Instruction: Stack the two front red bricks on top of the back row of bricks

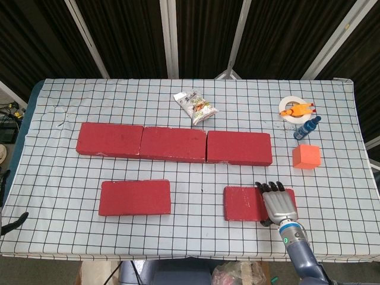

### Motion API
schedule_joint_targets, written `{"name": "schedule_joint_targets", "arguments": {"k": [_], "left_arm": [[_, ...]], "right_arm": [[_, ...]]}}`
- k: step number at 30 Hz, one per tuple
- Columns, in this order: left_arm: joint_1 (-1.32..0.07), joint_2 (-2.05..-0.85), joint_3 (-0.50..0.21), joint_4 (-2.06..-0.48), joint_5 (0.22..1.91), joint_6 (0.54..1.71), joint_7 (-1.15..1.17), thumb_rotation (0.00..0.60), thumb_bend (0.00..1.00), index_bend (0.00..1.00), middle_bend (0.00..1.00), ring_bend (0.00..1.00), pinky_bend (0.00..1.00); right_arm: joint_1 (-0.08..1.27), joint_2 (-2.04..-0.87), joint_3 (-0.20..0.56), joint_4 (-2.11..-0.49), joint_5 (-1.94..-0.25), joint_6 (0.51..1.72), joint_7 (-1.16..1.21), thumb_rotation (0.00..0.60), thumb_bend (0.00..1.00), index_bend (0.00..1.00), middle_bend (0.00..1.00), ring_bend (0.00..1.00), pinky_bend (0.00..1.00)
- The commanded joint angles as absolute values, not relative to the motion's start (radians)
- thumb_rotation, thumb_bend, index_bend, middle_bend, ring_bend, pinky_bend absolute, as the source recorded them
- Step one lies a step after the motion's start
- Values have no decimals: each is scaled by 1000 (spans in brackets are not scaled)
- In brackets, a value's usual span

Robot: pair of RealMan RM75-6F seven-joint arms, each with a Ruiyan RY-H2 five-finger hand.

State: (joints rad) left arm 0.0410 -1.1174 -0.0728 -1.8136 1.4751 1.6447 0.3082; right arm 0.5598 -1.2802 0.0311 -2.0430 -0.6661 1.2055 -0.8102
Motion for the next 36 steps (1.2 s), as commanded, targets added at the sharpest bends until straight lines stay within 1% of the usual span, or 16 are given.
{"name": "schedule_joint_targets", "arguments": {"k": [1, 6, 10, 14, 19, 22, 25, 26, 29, 33, 36], "left_arm": [[41, -1118, -72, -1814, 1475, 1645, 309, 600, 0, 78, 0, 0, 74], [41, -1117, -71, -1814, 1474, 1644, 307, 600, 0, 78, 0, 0, 74], [41, -1114, -71, -1815, 1471, 1643, 303, 600, 0, 78, 0, 0, 74], [41, -1114, -72, -1814, 1470, 1644, 300, 600, 0, 78, 0, 0, 74], [38, -1115, -74, -1813, 1461, 1639, 305, 600, 0, 78, 0, 0, 74], [36, -1117, -77, -1814, 1454, 1636, 310, 600, 0, 78, 0, 0, 74], [35, -1119, -80, -1814, 1445, 1635, 316, 600, 0, 78, 0, 0, 74], [34, -1120, -83, -1814, 1440, 1635, 318, 600, 0, 78, 0, 0, 74], [33, -1122, -87, -1814, 1428, 1634, 323, 600, 0, 78, 0, 0, 74], [30, -1125, -93, -1813, 1414, 1632, 330, 600, 0, 78, 0, 0, 74], [28, -1127, -97, -1812, 1401, 1628, 334, 600, 0, 78, 0, 0, 74]], "right_arm": [[561, -1284, 26, -2043, -680, 1221, -808, 600, 185, 95, 227, 101, 0], [565, -1276, 21, -2063, -704, 1251, -814, 600, 185, 145, 241, 115, 0], [575, -1242, 32, -2106, -708, 1275, -826, 600, 184, 189, 244, 116, 0], [597, -1194, 61, -2159, -693, 1301, -846, 600, 184, 215, 245, 115, 0], [660, -1121, 140, -2239, -614, 1309, -881, 600, 185, 230, 245, 116, 0], [740, -1085, 216, -2263, -493, 1297, -923, 600, 185, 231, 245, 116, 0], [851, -1072, 305, -2254, -316, 1274, -972, 600, 184, 230, 245, 116, 0], [900, -1071, 341, -2238, -234, 1261, -988, 600, 184, 230, 245, 116, 0], [1028, -1087, 415, -2167, -29, 1234, -1039, 600, 184, 230, 245, 116, 0], [1176, -1151, 465, -2027, 183, 1222, -1108, 600, 185, 230, 245, 116, 0], [1259, -1210, 486, -1906, 308, 1188, -1154, 600, 184, 230, 245, 115, 0]]}}
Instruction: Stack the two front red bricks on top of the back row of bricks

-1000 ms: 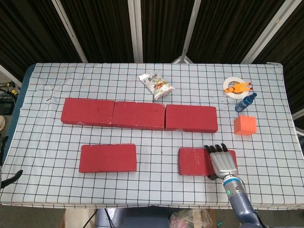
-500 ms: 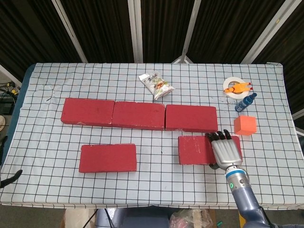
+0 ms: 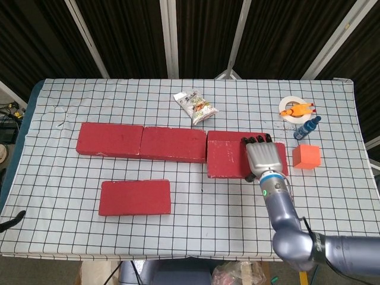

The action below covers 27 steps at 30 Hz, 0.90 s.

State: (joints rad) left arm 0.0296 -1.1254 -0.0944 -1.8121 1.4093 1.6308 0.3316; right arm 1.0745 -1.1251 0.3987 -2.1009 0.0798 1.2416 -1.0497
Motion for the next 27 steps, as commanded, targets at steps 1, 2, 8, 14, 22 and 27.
{"name": "schedule_joint_targets", "arguments": {"k": [1, 2, 8, 14, 22, 27], "left_arm": [[27, -1127, -99, -1812, 1398, 1627, 336, 600, 0, 78, 0, 0, 74], [27, -1128, -100, -1812, 1395, 1627, 338, 600, 0, 78, 0, 0, 74], [22, -1134, -107, -1809, 1373, 1623, 356, 600, 0, 78, 0, 0, 74], [21, -1136, -118, -1808, 1347, 1626, 360, 600, 0, 78, 0, 0, 74], [20, -1136, -121, -1809, 1331, 1627, 367, 600, 0, 77, 0, 0, 74], [25, -1134, -124, -1807, 1324, 1636, 360, 600, 0, 77, 0, 0, 74]], "right_arm": [[1279, -1224, 491, -1872, 340, 1178, -1169, 600, 185, 230, 245, 115, 0], [1302, -1243, 495, -1830, 372, 1166, -1185, 600, 185, 230, 245, 116, 0], [1365, -1324, 490, -1676, 432, 1110, -1232, 600, 185, 230, 245, 116, 0], [1386, -1378, 486, -1579, 442, 1044, -1244, 600, 184, 230, 244, 116, 0], [1404, -1433, 481, -1482, 446, 974, -1244, 600, 184, 230, 245, 116, 0], [1416, -1456, 478, -1438, 445, 958, -1243, 600, 184, 230, 245, 116, 0]]}}
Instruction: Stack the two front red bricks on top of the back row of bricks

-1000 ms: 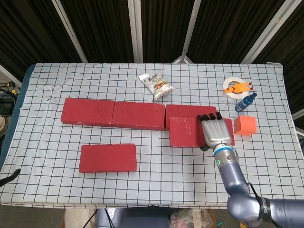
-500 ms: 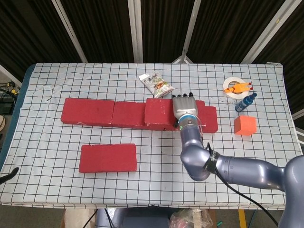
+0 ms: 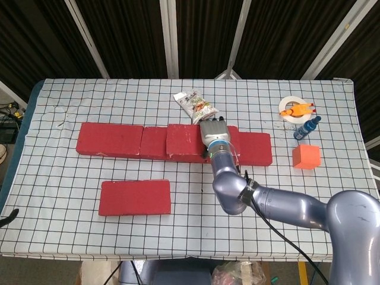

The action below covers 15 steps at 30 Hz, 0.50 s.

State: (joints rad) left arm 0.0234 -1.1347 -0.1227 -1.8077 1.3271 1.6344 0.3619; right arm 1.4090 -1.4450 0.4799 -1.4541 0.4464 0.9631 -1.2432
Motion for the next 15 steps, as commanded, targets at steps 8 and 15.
{"name": "schedule_joint_targets", "arguments": {"k": [8, 15], "left_arm": [[24, -1132, -124, -1806, 1320, 1638, 359, 600, 0, 77, 0, 0, 74], [23, -1133, -127, -1804, 1311, 1639, 362, 600, 0, 77, 0, 0, 74]], "right_arm": [[1421, -1495, 472, -1385, 395, 953, -1207, 600, 185, 230, 250, 116, 0], [1412, -1499, 458, -1367, 393, 945, -1210, 600, 185, 230, 250, 116, 0]]}}
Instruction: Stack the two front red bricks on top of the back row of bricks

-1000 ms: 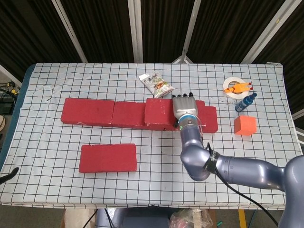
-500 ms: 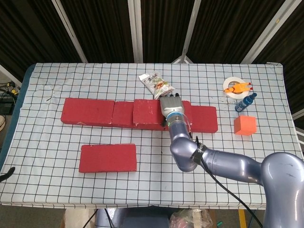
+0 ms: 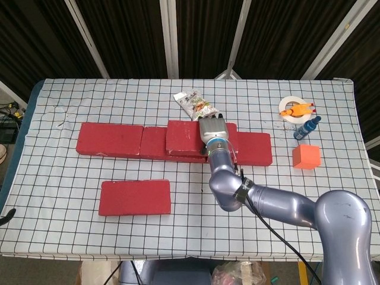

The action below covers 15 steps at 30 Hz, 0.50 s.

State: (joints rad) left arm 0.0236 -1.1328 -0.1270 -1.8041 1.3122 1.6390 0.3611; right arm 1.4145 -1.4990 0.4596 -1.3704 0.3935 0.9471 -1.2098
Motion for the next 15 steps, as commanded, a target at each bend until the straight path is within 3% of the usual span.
{"name": "schedule_joint_targets", "arguments": {"k": [1, 15], "left_arm": [[23, -1134, -127, -1804, 1311, 1640, 364, 600, 0, 77, 0, 0, 74], [22, -1144, -124, -1807, 1309, 1646, 386, 600, 0, 77, 0, 0, 74]], "right_arm": [[1411, -1499, 456, -1365, 393, 943, -1210, 600, 185, 230, 249, 116, 0], [1375, -1483, 432, -1376, 379, 915, -1194, 600, 185, 230, 253, 116, 0]]}}
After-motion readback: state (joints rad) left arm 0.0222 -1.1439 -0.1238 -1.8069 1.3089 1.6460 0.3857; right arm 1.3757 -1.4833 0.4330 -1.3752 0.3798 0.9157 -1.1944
